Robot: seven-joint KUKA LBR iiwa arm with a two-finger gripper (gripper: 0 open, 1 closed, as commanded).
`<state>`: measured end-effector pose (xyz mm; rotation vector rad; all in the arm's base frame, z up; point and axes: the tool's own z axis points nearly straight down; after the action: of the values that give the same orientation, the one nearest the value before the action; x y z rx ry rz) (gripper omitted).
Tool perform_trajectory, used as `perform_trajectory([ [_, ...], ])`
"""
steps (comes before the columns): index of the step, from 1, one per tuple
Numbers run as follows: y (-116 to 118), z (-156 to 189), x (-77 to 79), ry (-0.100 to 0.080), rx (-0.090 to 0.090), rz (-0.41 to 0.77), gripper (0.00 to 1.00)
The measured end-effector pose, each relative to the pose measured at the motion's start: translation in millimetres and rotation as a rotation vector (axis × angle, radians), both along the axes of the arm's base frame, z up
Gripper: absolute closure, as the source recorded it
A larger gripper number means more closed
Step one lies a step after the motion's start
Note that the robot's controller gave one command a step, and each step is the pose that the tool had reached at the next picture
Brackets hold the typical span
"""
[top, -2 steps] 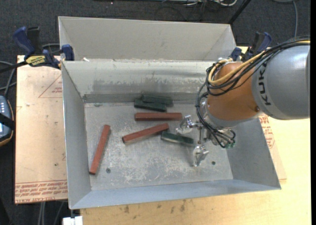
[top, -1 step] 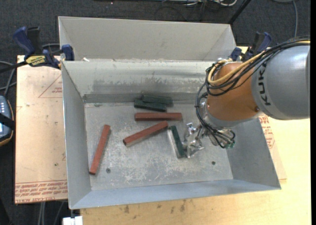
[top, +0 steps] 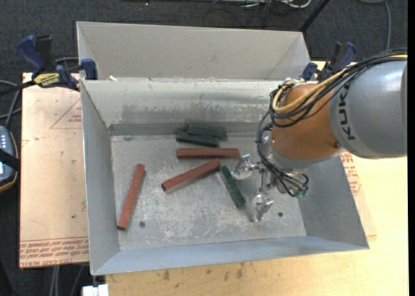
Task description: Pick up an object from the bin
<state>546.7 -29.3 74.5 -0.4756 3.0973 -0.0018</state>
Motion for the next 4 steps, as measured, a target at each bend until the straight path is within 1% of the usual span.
perform_trajectory([
  [1,0,0,0.1,-0.001,0.0,0.0,0.0],
  [2,9,17,27.0,0.006,0.0,0.041,0.0],
  [3,23,22,31.0,0.002,0.001,0.051,0.0],
  [4,28,21,36.4,0.008,0.001,0.168,0.0],
])
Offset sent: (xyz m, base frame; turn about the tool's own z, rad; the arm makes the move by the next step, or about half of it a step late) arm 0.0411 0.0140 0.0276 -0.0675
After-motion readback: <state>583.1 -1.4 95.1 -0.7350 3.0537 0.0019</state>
